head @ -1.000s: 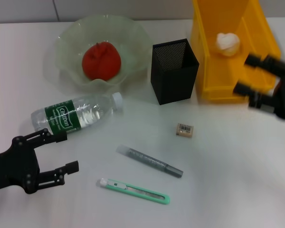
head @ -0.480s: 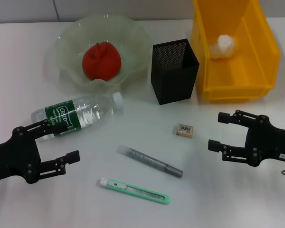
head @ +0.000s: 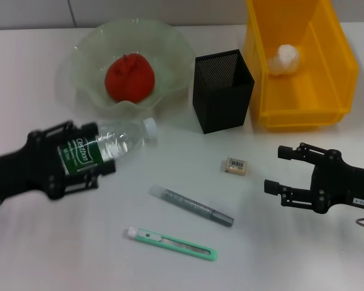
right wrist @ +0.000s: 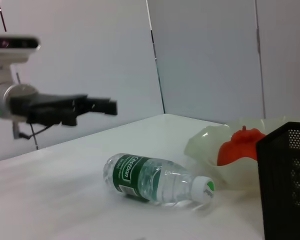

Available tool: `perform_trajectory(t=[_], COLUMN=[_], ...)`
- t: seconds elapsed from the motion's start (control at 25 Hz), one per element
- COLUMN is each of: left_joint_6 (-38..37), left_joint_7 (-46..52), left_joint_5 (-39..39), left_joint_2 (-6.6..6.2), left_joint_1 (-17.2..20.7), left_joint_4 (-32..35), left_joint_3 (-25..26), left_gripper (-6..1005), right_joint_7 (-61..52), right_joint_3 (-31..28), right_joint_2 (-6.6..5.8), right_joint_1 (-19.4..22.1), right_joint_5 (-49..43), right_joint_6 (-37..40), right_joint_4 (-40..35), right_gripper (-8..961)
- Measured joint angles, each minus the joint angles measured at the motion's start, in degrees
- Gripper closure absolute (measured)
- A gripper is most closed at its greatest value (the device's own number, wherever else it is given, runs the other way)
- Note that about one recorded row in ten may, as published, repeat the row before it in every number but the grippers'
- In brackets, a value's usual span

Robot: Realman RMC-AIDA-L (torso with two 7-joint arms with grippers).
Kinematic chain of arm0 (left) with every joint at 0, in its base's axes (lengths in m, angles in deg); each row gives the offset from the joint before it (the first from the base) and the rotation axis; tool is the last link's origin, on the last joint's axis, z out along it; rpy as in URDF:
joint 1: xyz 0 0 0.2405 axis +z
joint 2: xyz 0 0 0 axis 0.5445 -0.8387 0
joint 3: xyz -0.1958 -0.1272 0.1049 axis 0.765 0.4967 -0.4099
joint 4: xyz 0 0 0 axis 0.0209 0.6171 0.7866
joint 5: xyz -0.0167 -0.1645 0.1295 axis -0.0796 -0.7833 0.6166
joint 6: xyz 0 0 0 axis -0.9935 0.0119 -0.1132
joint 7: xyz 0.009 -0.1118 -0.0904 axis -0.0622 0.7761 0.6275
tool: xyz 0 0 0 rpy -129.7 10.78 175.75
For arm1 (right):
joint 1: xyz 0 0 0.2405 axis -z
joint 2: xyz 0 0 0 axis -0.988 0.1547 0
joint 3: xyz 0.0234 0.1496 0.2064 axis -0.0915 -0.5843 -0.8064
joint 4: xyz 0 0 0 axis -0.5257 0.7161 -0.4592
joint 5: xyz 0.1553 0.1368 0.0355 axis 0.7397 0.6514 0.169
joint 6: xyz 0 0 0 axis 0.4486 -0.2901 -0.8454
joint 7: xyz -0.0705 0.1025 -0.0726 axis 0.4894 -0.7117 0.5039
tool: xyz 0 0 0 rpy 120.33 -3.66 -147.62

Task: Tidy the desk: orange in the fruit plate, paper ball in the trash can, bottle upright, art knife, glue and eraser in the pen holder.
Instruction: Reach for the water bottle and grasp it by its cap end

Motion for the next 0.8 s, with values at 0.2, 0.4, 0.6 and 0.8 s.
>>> perform_trajectory(t=[0.2,0.4,0.6,0.8], left_joint_6=[3.5,10.0,13.6,12.6], left_joint_7=[9.7,20.1,29.0,36.9], left_joint_5=[0.7,7.6,21.0,29.1], left_joint_2=[1.55,1.49,3.15,3.41], left_joint_1=[-4.5,-11.2,-16.9,-20.3], left_joint_4=[7.8,11.6,17.7,23.2], left_joint_3=[-1.3,-3.5,-3.6,-6.2], left_gripper=[202,202,202,202], right_joint_7=[0.1,0.2,0.8,1.3], right_joint_3=[-0.5,-0.5,-0.7,-0.9], right_joint_2=[0.03,0.02,0.03,0.07], right_joint_1=[0.4,0.7,1.1,1.2], right_joint_5=[0.1,0.1,0.1,0.3], right_joint_6=[0.0,0.0,0.0,0.0], right_joint_4=[0.0,0.0,0.3,0.5], right_gripper=[145,145,145,145])
